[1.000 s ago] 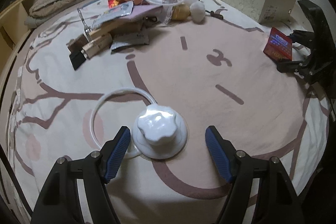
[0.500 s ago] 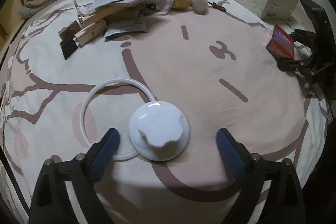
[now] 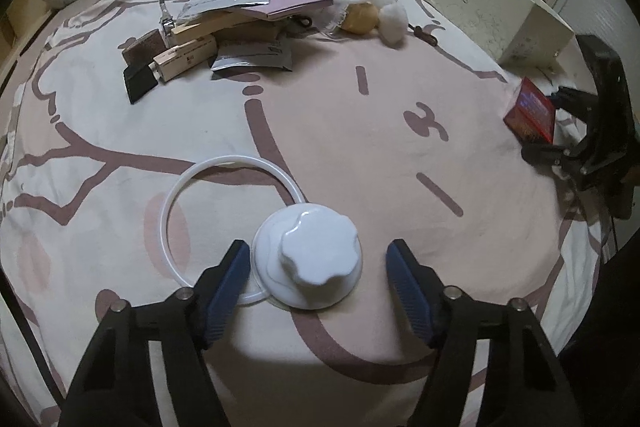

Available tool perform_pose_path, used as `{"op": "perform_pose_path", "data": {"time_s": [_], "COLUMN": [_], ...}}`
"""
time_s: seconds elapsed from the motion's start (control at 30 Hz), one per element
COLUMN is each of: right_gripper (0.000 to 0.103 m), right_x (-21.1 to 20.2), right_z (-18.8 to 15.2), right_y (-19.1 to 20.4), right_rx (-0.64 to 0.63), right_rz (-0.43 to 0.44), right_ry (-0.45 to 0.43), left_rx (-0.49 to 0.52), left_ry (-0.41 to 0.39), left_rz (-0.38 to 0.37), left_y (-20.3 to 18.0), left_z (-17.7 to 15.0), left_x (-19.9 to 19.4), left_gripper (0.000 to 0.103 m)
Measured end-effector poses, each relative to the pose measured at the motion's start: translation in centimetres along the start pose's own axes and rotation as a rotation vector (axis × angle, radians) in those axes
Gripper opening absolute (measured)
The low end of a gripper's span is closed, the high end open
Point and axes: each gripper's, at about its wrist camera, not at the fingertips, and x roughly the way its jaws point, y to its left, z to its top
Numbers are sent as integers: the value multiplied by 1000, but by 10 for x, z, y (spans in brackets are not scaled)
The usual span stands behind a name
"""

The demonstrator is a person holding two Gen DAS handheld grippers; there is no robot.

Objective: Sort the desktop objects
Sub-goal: 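Close the left tool on the white knobbed lid and lift while the right tool lifts the red box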

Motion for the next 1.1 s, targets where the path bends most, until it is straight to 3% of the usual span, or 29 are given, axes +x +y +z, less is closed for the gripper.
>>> {"op": "perform_pose_path", "data": {"time_s": [0.07,0.13,0.3,0.7,1.1], "right_gripper": [103,94,93,93,93], "right_x": [-2,-4,-4,-20,-49], "right_z": [1,3,5,19,46], "right_y": [1,3,8,-3,-2], "right_rx": [1,-7,-41,-12,-24], "right_rz": [6,15,-8,-44,-12], "right_ry": [0,-7,7,-41,-116], "left_rx": [19,31,30,51,39], "left_ry": [0,0,0,-45,-121], "left_rz": [11,21,33,15,22], "left_y": [-2,-3,-5,-16,-18], "left_z": [-1,-2,-1,8,26], "left_x": [0,0,0,-13,-35], "left_gripper": [69,65,57,55,55]}}
